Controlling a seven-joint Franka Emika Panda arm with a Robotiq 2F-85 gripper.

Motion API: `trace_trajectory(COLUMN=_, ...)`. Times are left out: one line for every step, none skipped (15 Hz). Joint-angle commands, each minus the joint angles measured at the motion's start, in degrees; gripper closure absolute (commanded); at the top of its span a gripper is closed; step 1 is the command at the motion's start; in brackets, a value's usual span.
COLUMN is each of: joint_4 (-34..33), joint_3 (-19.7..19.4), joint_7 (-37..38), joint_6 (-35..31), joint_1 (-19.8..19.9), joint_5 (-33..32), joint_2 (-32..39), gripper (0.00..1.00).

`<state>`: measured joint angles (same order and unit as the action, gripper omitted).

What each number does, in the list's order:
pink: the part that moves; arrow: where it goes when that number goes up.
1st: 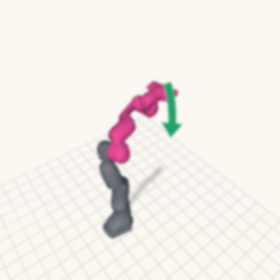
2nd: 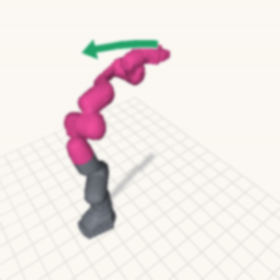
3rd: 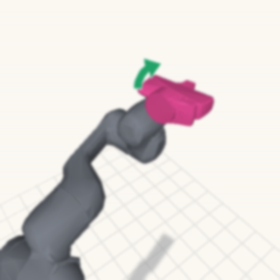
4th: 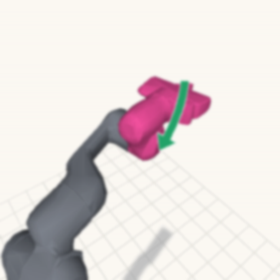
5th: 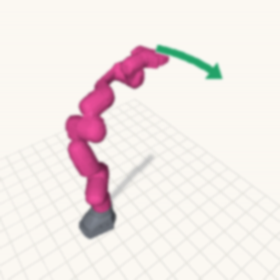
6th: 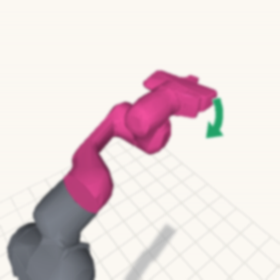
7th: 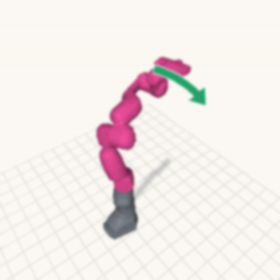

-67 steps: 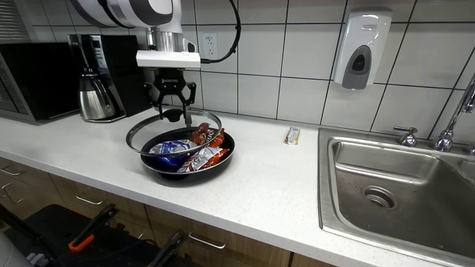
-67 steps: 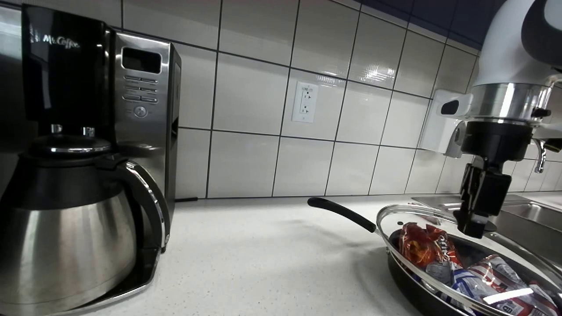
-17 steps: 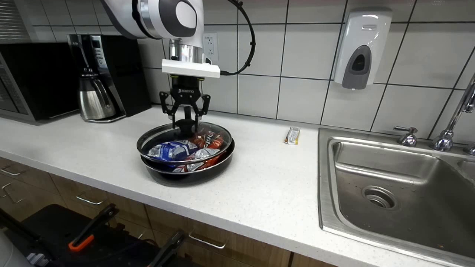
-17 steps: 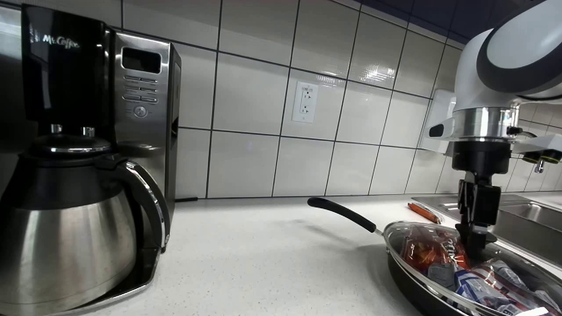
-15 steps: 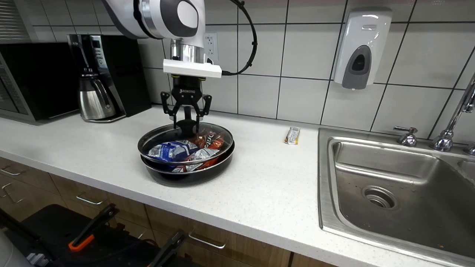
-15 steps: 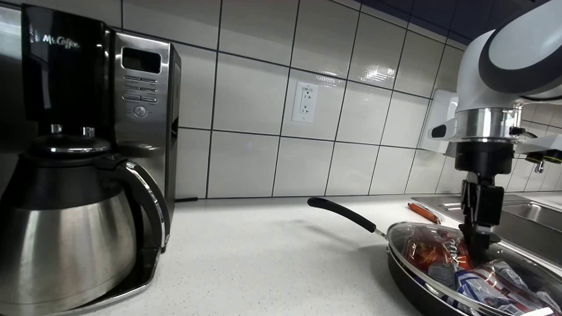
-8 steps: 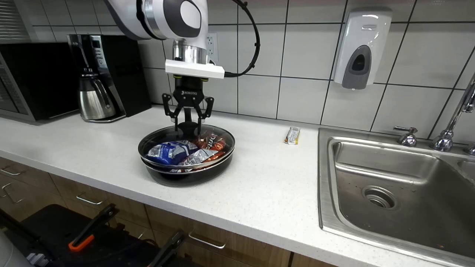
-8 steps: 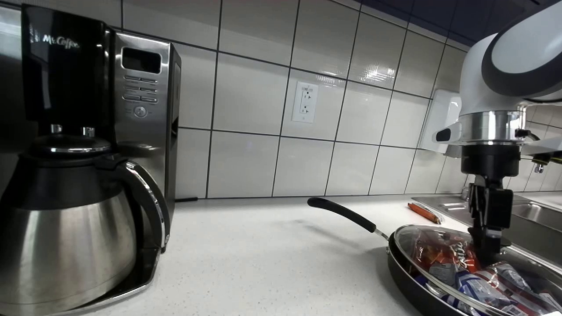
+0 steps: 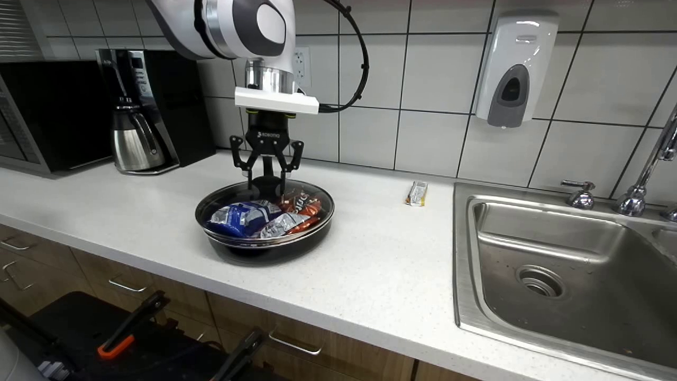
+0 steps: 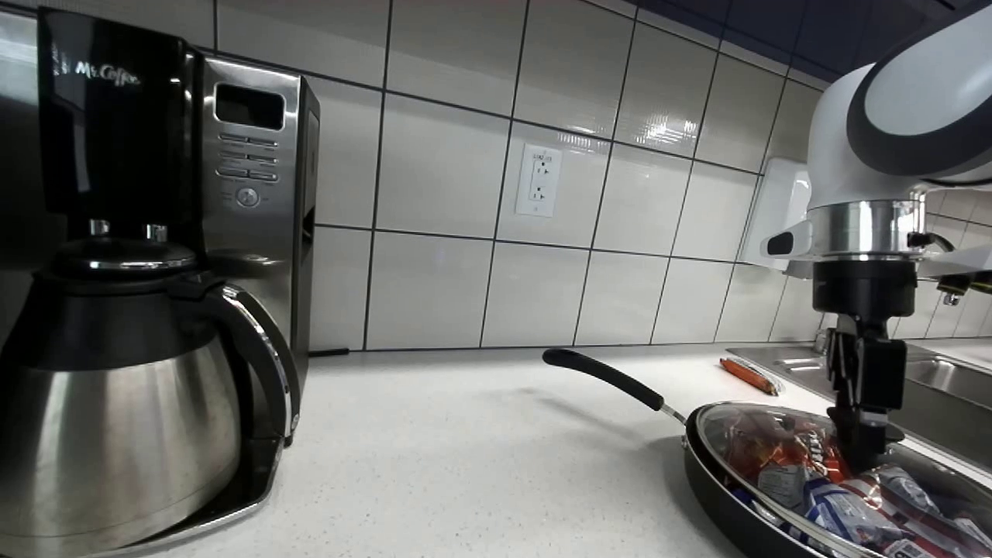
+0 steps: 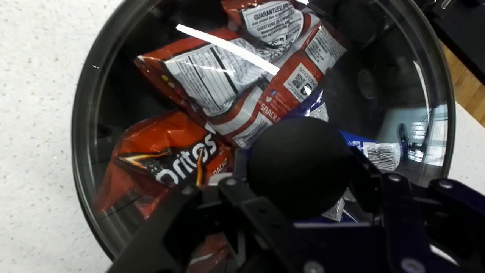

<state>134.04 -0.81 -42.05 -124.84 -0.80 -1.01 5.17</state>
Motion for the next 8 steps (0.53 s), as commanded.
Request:
trace_trajectory(joint_4=-1.2, joint_3=1.0, joint_7=1.3, joint_6=2.6, joint_1=0.3, joint_5=-2.1, joint_2=-0.4, gripper=0.61)
trace_trajectory(joint_4=-1.2, joint_3=1.1, joint_7=1.5, joint_6=2.6, joint_1=0.2, joint_5=-2.5, joint_2=-0.3, gripper=0.61)
trace_trajectory(joint_4=-1.2, joint_3=1.2, joint_7=1.8, joint_6=2.7, joint_1=0.1, joint_5=-3.0, joint_2=-0.2, gripper=0.61)
trace_trajectory(joint_4=-1.2, joint_3=1.3, joint_7=2.1, joint_6=2.7, joint_1=0.1, joint_5=-3.5, joint_2=-0.2, gripper=0.61)
trace_trajectory(joint_4=-1.1, joint_3=1.3, joint_7=2.7, joint_6=2.5, joint_1=0.1, joint_5=-4.0, joint_2=-0.1, gripper=0.61)
trace_trajectory(joint_4=-1.1, joint_3=1.4, joint_7=2.9, joint_6=2.4, joint_1=0.0, joint_5=-4.3, joint_2=-0.1, gripper=0.61)
trace_trajectory(joint_4=-1.0, joint_3=1.5, joint_7=3.4, joint_6=2.2, joint_1=0.0, joint_5=-4.8, joint_2=0.0, gripper=0.61)
trace_trajectory(joint_4=-1.0, joint_3=1.6, joint_7=3.5, joint_6=1.9, joint_1=0.0, joint_5=-5.0, joint_2=0.0, gripper=0.61)
